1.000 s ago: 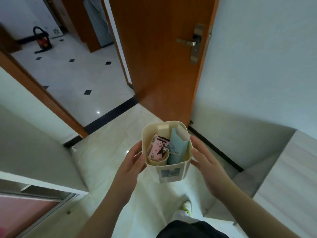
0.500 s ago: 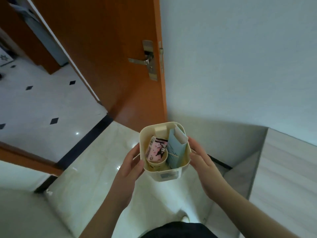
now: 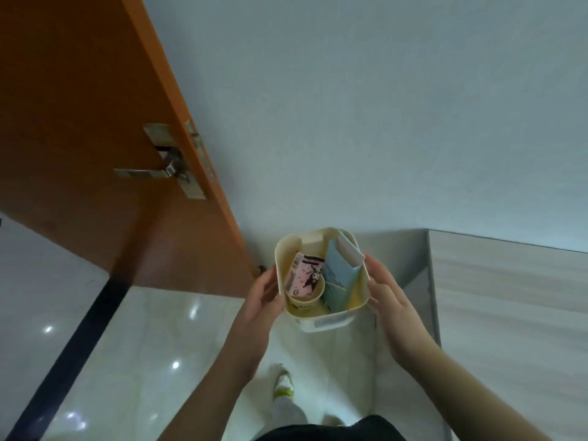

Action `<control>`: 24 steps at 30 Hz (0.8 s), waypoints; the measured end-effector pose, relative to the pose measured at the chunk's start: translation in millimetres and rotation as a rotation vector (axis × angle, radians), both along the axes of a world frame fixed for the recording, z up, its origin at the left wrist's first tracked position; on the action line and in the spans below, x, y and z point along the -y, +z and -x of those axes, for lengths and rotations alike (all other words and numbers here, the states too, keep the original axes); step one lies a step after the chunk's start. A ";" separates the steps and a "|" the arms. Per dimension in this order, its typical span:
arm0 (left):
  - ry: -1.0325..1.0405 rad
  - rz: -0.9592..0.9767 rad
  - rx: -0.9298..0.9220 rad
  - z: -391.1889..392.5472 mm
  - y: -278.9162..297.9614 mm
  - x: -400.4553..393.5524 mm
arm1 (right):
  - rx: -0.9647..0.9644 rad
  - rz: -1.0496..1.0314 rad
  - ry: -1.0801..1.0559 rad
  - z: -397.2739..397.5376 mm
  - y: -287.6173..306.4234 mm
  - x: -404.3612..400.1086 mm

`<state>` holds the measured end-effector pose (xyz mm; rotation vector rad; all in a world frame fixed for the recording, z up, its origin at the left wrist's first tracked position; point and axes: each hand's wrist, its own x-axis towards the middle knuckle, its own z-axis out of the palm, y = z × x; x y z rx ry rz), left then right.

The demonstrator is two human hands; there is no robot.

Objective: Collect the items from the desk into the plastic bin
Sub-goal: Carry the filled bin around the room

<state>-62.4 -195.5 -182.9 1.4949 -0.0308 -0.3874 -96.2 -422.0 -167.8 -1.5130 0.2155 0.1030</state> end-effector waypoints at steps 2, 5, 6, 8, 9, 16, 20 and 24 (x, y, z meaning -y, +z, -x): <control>-0.067 -0.020 0.040 -21.7 1.8 -0.1 | 0.010 0.021 -0.051 -14.1 3.2 -1.4; -0.169 -0.033 0.062 -50.9 4.8 3.5 | 0.004 0.049 -0.137 -27.3 7.6 -2.4; -0.212 -0.026 0.062 -59.6 5.1 5.8 | -0.001 0.054 -0.171 -29.9 8.3 -2.7; -0.281 -0.018 0.060 -76.1 3.3 12.5 | -0.014 0.055 -0.246 -33.3 8.1 -2.0; -0.307 -0.015 0.053 -83.7 1.4 17.1 | -0.019 0.053 -0.287 -34.2 7.4 -0.8; -0.552 0.004 -0.021 -117.1 -18.0 78.6 | -0.060 0.072 -0.548 -19.6 -2.8 33.7; -0.703 -0.029 -0.035 -122.0 -23.2 127.5 | -0.118 0.028 -0.650 -11.0 -12.5 71.3; -0.754 -0.029 -0.085 -118.4 -28.1 181.7 | -0.171 0.015 -0.677 -6.2 -16.6 116.0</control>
